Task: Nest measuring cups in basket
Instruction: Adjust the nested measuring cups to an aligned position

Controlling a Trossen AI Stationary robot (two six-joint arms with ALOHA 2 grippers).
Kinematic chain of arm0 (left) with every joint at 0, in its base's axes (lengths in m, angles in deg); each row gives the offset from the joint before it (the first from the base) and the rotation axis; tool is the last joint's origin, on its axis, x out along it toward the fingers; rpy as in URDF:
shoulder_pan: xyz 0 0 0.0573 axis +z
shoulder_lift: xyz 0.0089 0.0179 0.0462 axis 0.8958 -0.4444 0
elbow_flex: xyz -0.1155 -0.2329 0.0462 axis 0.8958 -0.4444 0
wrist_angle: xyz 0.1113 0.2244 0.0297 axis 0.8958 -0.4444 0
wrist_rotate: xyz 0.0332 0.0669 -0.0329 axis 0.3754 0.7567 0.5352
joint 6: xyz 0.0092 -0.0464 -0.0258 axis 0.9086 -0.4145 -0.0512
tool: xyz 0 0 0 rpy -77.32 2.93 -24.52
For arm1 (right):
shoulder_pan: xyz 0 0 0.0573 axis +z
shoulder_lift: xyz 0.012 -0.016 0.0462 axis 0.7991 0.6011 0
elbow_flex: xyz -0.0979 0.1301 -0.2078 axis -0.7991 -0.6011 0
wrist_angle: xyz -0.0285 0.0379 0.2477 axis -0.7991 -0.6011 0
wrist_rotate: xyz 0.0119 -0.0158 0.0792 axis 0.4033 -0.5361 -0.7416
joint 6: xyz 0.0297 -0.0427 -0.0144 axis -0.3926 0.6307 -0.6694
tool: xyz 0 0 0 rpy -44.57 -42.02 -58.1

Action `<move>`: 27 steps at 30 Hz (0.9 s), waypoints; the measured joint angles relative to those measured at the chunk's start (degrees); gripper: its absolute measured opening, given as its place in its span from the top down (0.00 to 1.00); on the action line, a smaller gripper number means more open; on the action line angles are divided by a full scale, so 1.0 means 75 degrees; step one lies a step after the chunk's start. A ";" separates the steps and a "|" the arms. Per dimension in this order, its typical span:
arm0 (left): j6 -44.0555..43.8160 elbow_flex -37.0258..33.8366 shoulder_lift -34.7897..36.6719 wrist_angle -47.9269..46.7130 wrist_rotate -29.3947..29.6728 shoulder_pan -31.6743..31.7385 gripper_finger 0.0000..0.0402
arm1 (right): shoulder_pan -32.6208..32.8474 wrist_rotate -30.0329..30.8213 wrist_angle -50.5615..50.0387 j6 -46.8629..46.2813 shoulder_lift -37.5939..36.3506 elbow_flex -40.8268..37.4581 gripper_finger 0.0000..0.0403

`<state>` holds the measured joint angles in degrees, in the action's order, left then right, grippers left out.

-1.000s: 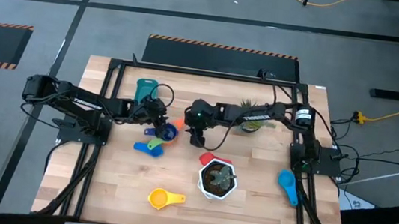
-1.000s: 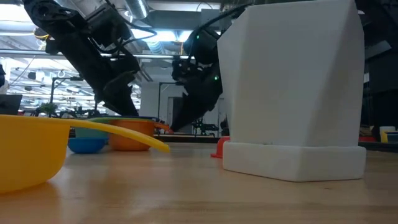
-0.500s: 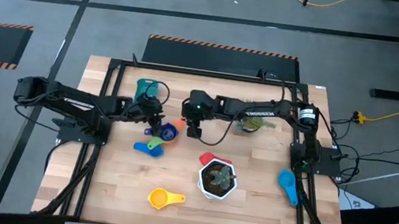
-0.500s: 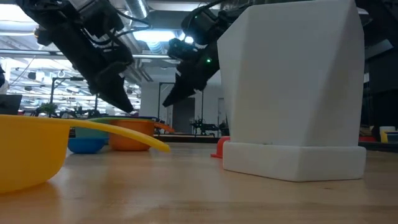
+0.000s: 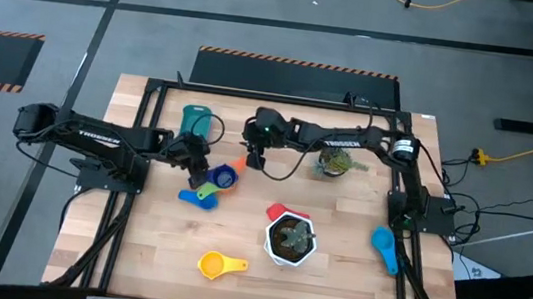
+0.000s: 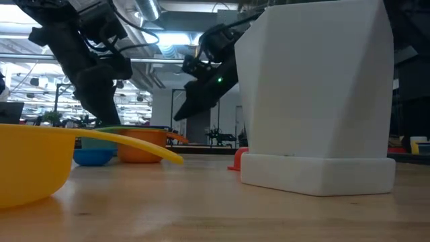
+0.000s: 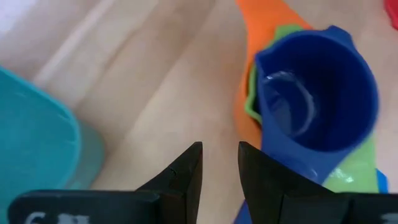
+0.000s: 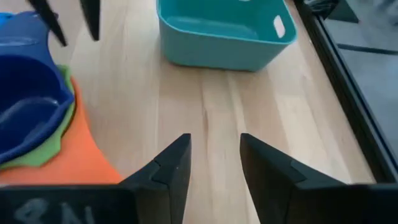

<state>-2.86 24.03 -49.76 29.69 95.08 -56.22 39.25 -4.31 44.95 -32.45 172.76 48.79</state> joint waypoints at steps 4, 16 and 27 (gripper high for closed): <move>0.0000 0.0000 0.0000 -0.0069 -0.0497 0.0000 0.76 | 0.0006 -0.0008 0.0035 0.0002 0.0268 0.0000 0.65; -0.0216 0.0000 0.0000 -0.0127 -0.0759 -0.0353 0.76 | 0.0056 -0.0682 -0.0272 0.0000 0.0581 -0.0003 0.65; -0.0388 0.0000 -0.0003 -0.0127 -0.0677 -0.0463 0.76 | 0.0342 -0.0697 -0.0903 0.0000 0.0581 -0.0005 0.65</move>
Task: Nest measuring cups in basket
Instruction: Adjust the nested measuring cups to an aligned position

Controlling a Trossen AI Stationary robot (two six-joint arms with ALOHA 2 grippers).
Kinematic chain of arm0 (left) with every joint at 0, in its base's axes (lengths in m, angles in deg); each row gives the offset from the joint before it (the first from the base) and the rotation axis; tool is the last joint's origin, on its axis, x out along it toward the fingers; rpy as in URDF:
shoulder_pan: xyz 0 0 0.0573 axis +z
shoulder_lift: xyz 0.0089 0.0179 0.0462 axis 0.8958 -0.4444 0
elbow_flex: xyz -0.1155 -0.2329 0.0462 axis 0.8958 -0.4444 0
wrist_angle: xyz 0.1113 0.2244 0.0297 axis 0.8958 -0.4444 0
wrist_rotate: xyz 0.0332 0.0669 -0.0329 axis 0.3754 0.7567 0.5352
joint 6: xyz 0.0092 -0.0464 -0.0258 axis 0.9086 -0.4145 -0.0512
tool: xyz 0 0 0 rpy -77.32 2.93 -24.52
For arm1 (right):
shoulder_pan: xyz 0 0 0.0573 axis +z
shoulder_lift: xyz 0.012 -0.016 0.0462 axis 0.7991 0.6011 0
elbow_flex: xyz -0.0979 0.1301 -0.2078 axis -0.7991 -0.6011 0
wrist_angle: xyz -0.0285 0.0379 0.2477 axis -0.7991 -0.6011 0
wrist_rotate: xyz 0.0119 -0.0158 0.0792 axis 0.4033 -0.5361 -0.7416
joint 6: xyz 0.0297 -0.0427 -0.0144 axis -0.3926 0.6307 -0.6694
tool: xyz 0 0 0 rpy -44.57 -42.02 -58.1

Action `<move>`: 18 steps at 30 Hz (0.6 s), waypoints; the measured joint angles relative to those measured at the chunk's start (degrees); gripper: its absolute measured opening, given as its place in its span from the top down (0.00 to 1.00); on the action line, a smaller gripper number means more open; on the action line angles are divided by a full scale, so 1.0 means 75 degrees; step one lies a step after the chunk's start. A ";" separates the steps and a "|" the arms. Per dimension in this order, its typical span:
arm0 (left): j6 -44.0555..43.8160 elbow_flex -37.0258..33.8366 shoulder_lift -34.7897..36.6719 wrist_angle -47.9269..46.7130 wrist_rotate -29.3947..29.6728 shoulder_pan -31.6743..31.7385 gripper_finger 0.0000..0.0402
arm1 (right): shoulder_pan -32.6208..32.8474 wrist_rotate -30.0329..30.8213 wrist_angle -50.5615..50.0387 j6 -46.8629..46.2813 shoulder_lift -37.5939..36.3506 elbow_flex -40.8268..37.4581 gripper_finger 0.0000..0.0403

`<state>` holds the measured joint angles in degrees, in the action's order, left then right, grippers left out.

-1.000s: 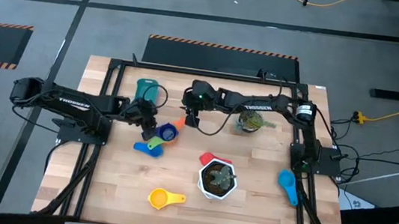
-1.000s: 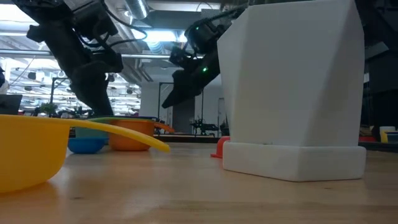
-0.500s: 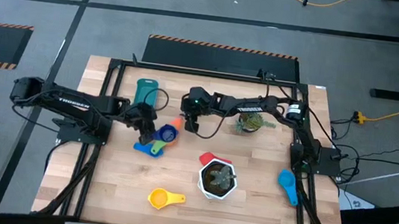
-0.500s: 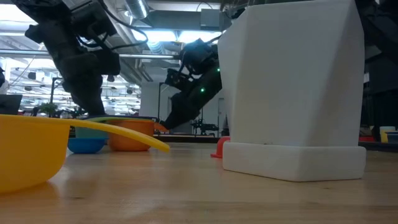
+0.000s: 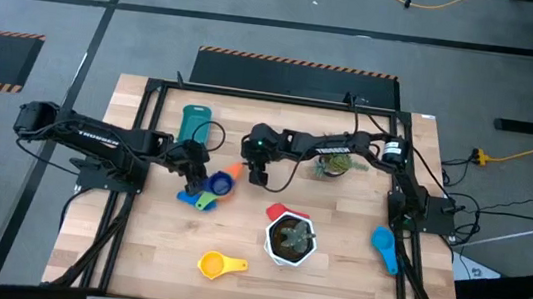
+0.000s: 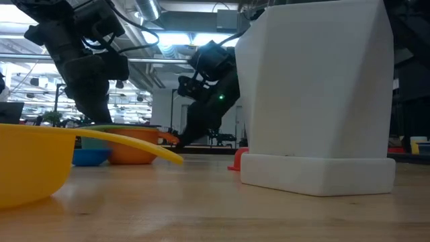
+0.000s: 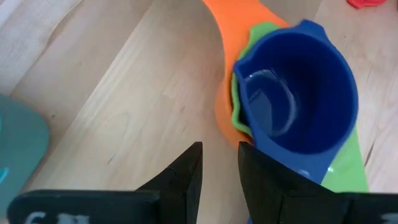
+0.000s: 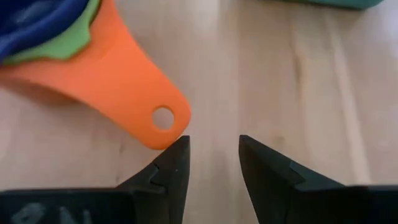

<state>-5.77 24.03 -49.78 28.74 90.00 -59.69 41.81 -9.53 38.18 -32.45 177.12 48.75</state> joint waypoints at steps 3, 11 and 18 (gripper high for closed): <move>-0.0006 0.0000 0.0000 0.0000 0.0002 0.0000 0.76 | 0.0123 0.0000 -0.0067 0.0000 -0.0001 -0.0003 0.65; -0.0008 -0.0003 0.0000 -0.0168 0.0005 0.0000 0.76 | 0.0299 0.0017 -0.0331 0.0230 -0.0031 -0.0005 0.65; -0.0373 -0.0009 -0.0003 -0.1121 -0.0126 0.0000 0.76 | 0.0176 0.0764 -0.0463 0.0428 -0.0122 0.0377 0.65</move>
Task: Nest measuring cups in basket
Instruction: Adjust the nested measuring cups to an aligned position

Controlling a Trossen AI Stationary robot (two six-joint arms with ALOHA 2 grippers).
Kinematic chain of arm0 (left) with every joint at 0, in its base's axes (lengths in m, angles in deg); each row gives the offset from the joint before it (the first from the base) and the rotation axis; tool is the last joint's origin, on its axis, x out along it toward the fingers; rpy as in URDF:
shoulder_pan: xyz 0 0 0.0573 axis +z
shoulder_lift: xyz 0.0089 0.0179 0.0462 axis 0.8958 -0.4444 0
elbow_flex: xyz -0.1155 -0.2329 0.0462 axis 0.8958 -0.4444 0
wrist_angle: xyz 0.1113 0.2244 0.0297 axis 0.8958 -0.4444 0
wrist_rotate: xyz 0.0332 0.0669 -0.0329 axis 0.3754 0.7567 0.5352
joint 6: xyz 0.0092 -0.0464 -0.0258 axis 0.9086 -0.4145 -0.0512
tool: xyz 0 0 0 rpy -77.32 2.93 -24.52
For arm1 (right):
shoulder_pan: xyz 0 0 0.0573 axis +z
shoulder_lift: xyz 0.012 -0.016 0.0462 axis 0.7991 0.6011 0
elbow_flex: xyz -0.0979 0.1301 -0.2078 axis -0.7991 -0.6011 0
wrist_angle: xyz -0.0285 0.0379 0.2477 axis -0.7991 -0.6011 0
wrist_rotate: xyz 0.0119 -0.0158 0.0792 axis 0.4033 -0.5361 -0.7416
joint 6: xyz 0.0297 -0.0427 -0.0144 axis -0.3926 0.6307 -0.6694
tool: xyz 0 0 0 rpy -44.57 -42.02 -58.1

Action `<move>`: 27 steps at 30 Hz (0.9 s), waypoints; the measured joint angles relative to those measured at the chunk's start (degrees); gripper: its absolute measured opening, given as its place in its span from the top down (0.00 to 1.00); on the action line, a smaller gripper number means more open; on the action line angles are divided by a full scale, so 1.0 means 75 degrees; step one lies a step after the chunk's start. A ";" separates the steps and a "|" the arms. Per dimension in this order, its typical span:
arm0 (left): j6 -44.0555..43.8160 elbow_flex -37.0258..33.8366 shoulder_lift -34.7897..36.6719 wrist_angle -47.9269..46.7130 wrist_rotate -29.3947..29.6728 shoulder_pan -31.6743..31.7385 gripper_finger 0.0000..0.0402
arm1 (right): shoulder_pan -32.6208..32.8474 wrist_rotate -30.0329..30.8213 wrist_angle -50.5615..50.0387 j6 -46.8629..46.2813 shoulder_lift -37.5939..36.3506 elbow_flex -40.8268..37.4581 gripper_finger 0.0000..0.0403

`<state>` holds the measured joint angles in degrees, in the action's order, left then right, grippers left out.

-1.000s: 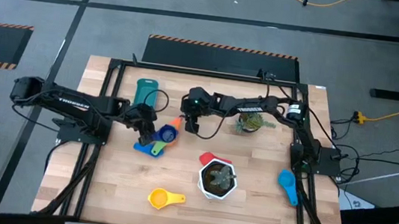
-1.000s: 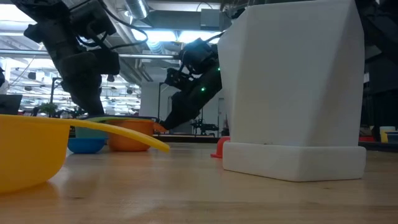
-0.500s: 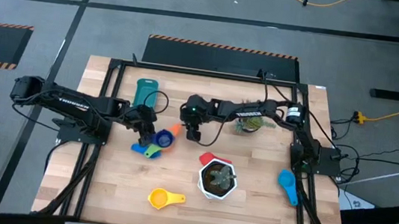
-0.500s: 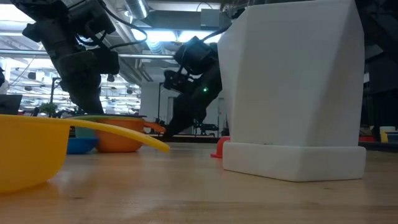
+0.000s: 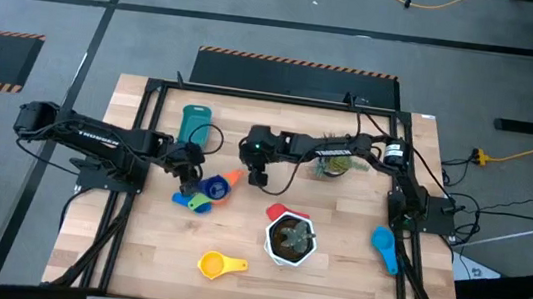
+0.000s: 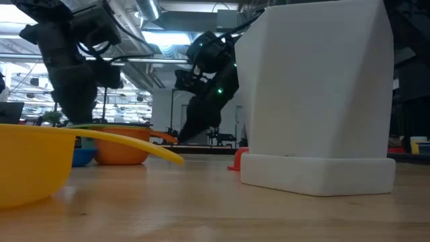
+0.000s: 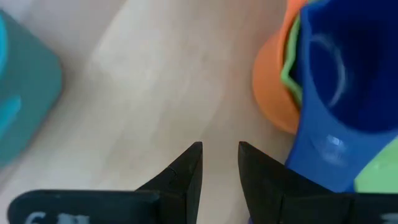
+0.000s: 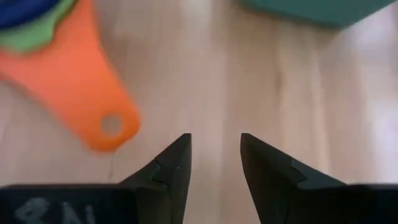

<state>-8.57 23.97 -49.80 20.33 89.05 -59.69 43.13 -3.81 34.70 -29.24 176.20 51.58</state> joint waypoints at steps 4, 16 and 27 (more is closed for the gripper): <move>-0.0020 0.0000 0.0000 -0.0157 -0.0487 0.0000 0.76 | -0.0066 -0.0003 0.0532 0.0003 -0.0003 0.0188 0.65; -0.0023 0.0000 0.0000 -0.0077 -0.0673 0.0000 0.76 | -0.0072 -0.0616 0.1603 0.0003 0.0533 0.0129 0.65; -0.0219 0.0000 0.0000 -0.0071 -0.0824 0.0003 0.76 | -0.0030 -0.1549 0.1432 -0.0032 0.0673 0.0132 0.65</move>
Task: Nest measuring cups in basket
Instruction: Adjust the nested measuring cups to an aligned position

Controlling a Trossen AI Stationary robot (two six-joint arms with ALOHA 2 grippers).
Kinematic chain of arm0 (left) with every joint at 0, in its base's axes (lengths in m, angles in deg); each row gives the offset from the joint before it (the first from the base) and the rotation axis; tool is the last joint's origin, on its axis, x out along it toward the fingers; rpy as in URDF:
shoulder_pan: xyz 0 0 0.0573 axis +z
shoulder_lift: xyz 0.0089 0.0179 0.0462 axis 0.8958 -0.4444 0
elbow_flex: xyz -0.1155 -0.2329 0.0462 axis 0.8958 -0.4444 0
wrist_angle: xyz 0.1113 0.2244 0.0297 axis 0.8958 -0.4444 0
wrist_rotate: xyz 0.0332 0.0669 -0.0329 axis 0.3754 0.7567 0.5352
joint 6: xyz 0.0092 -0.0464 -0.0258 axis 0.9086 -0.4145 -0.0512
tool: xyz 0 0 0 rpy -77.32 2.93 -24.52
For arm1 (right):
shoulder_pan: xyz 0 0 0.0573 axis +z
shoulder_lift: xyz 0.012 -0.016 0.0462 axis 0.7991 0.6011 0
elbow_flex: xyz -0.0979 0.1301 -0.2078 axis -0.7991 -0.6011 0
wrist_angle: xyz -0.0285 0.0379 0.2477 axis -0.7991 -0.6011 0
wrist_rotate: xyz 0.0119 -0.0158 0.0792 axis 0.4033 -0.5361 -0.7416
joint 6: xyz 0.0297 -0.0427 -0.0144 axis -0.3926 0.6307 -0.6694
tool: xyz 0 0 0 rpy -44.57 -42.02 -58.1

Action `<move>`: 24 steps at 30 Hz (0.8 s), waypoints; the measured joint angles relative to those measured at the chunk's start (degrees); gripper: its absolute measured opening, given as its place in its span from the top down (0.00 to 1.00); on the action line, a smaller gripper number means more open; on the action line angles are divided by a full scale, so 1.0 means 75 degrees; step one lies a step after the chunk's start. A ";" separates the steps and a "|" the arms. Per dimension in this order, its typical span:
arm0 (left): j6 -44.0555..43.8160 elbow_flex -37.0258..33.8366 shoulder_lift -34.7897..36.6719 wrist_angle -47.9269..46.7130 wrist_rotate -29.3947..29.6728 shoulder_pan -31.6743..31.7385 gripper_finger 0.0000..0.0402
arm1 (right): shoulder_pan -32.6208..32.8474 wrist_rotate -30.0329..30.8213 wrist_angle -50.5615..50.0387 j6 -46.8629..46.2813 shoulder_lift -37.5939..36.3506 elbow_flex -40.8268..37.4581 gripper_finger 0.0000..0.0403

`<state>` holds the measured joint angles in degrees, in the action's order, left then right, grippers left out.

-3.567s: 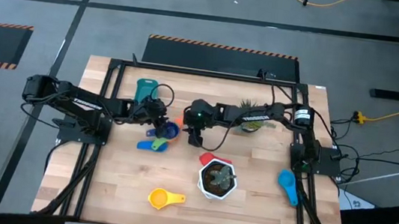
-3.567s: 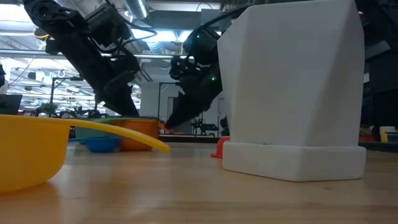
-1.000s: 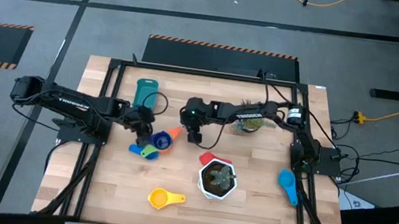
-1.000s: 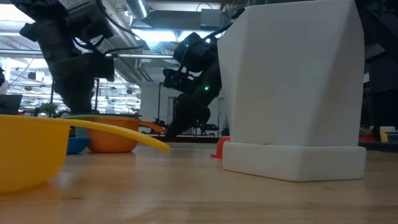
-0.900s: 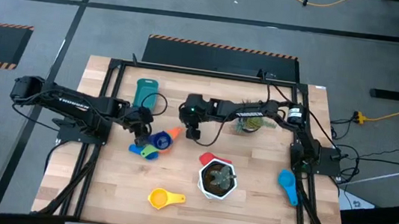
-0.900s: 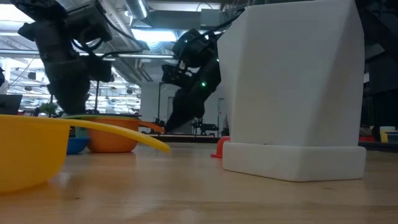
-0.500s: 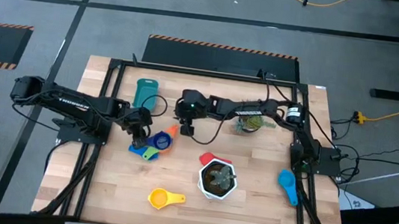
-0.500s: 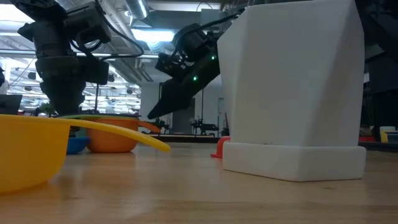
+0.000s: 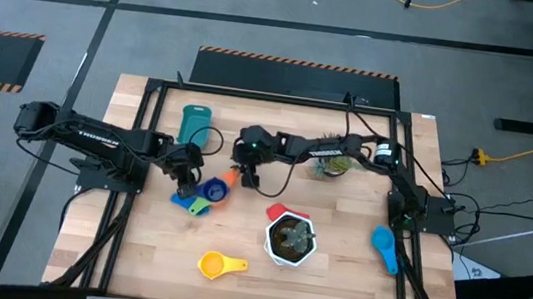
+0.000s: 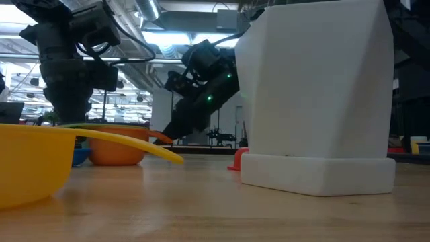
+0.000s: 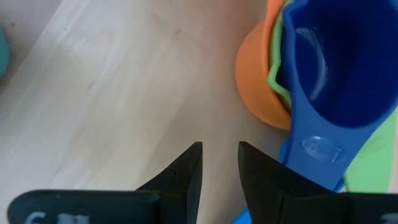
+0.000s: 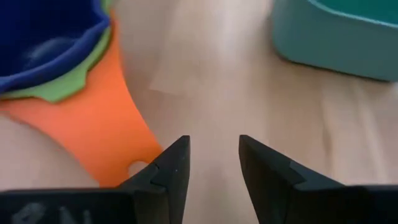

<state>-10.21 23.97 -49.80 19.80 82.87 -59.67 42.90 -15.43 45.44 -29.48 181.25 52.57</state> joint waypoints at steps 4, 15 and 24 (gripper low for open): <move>-0.0115 0.0000 0.0000 -0.0006 -0.0117 -0.0074 0.76 | 0.0086 -0.0202 -0.0391 -0.0015 0.0000 0.0000 0.65; -0.0923 0.0000 0.0000 -0.0056 -0.0378 -0.0766 0.76 | 0.0377 -0.0205 -0.0965 -0.0003 0.0000 0.0000 0.65; -0.2010 0.0000 0.0000 -0.0052 -0.0673 -0.1375 0.76 | 0.0667 -0.0205 -0.1205 0.0005 0.0000 0.0000 0.65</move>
<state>-25.28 23.97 -49.80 19.41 77.82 -69.98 47.90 -16.97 36.40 -29.44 181.25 52.57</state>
